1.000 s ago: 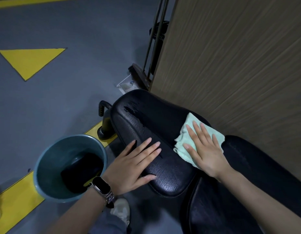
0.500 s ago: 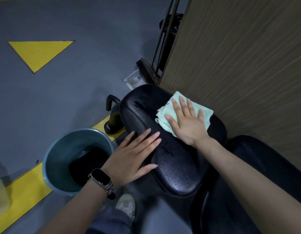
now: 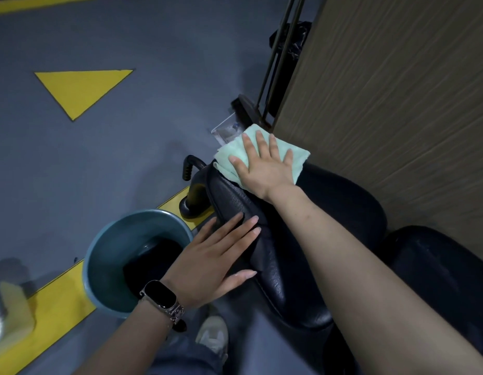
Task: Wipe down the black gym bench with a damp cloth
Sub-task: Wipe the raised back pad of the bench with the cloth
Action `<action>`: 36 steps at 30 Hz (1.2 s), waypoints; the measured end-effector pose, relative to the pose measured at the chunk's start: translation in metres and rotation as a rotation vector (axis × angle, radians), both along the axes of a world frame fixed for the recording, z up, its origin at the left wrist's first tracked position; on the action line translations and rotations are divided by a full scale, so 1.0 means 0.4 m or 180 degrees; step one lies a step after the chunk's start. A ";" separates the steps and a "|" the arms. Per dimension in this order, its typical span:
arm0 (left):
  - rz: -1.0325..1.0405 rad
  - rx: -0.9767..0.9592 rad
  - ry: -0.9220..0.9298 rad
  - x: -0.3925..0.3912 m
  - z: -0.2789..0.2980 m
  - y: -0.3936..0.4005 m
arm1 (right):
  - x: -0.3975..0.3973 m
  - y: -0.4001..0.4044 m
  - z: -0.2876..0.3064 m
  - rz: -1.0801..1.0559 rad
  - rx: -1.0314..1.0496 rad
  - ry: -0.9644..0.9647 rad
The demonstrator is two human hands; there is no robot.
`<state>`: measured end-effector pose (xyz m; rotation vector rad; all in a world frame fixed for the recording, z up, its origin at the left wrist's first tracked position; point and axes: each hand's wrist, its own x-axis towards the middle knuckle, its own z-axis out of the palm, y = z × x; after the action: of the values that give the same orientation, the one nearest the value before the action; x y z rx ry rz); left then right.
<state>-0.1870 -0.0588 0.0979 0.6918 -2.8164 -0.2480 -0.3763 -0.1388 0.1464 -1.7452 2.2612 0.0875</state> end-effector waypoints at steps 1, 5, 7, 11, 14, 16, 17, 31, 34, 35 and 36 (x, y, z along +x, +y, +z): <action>0.0030 0.0002 -0.0006 0.003 -0.001 -0.003 | 0.002 -0.003 0.000 0.0025 -0.0013 0.0000; 0.0087 0.0015 -0.0057 0.015 -0.002 -0.013 | -0.009 0.031 0.001 0.0108 -0.0110 0.0003; 0.0083 0.0023 -0.0081 0.019 -0.004 -0.012 | -0.019 0.066 0.000 0.0130 -0.0200 -0.0009; 0.0070 0.0022 -0.0134 0.025 -0.004 -0.009 | -0.044 0.152 0.000 0.0098 -0.0278 -0.0003; 0.0071 0.0035 -0.0171 0.025 0.000 -0.009 | -0.062 0.223 0.004 0.0035 -0.0255 0.0053; 0.0073 0.0055 -0.0175 0.023 0.000 -0.008 | -0.073 0.272 0.007 -0.0001 -0.0261 0.0103; 0.0075 0.0065 -0.0163 0.023 -0.001 -0.007 | -0.078 0.296 0.008 -0.0022 -0.0273 0.0135; 0.0101 0.0098 -0.0151 0.032 -0.009 -0.012 | -0.104 0.548 0.016 -0.0441 -0.0205 0.0028; 0.0084 0.0067 -0.0157 0.032 -0.010 -0.012 | -0.094 0.524 0.015 -0.0510 -0.0155 0.0074; 0.0078 0.0052 -0.0158 0.033 -0.011 -0.013 | -0.091 0.510 0.014 -0.0505 -0.0166 0.0090; 0.0073 0.0037 -0.0164 0.033 -0.011 -0.015 | -0.089 0.494 0.012 -0.0493 -0.0191 0.0100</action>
<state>-0.1739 -0.0647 0.0934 0.7428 -2.8562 -0.2463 -0.4119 0.0588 0.1512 -1.6007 2.4364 0.0153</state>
